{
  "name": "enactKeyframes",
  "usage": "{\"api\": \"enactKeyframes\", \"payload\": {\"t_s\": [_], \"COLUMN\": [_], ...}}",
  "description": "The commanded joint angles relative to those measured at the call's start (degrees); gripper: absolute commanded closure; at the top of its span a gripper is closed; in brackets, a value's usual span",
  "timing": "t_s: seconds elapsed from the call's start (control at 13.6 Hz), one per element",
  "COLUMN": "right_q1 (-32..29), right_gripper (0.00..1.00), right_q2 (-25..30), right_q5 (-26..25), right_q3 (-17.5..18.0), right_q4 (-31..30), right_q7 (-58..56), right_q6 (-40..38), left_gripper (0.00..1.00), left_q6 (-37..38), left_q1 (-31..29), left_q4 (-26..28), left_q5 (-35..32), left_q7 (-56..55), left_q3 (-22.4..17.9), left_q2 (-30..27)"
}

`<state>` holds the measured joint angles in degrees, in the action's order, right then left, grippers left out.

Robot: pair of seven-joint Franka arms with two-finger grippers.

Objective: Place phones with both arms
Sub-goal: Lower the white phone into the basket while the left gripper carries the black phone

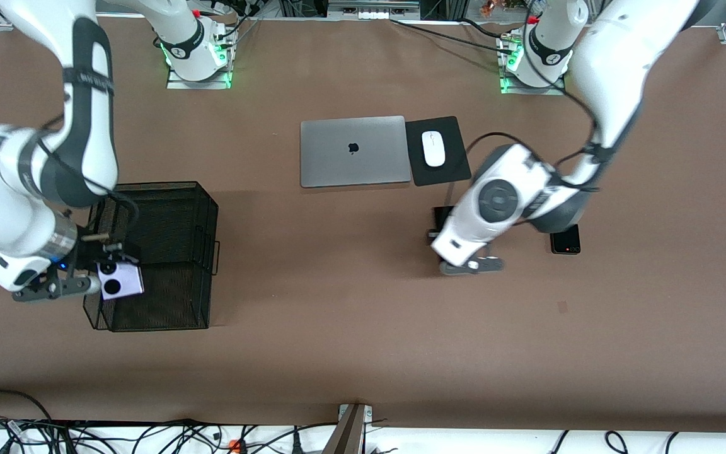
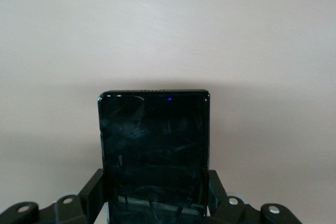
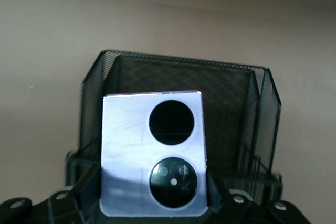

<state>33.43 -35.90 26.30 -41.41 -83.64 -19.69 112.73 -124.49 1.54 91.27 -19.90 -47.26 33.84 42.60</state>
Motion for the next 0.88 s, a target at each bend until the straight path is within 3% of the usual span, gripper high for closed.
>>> {"api": "enactKeyframes", "payload": {"t_s": [0.0, 0.29, 0.59, 0.66, 0.73, 0.81], "right_q1": [-3.0, -4.0, -4.1, -4.1, -4.1, -4.1], "right_gripper": [1.00, 1.00, 1.00, 1.00, 1.00, 0.97], "right_q2": [-6.8, -12.9, -15.8, -16.6, -17.1, -17.1], "right_q5": [4.9, 9.4, 12.4, 13.6, 14.1, 14.2], "right_q3": [0.0, 0.2, 0.5, 0.5, 0.5, 0.5], "right_q4": [5.6, 6.8, 6.7, 6.7, 6.7, 6.7], "right_q7": [-2.0, -2.0, -1.8, -1.9, -1.9, -1.8], "right_q6": [1.3, 5.7, 7.8, 7.9, 8.1, 8.1], "left_gripper": [0.67, 0.64, 0.55, 0.39, 0.06, 0.00], "left_q6": [-5.3, -9.4, -9.4, -9.4, -9.4, -9.4], "left_q1": [4.9, 12.4, 14.6, 15.2, 15.2, 15.2], "left_q4": [-2.8, -7.2, -8.4, -8.4, -8.4, -8.4], "left_q5": [-1.0, -0.8, -1.1, -1.3, -1.5, -2.8], "left_q7": [-6.1, -13.5, -13.7, -13.4, -13.2, -13.2], "left_q3": [-1.8, -4.8, -5.9, -6.0, -6.2, -6.2], "left_q2": [3.5, 8.5, 10.0, 10.0, 10.0, 9.5]}}
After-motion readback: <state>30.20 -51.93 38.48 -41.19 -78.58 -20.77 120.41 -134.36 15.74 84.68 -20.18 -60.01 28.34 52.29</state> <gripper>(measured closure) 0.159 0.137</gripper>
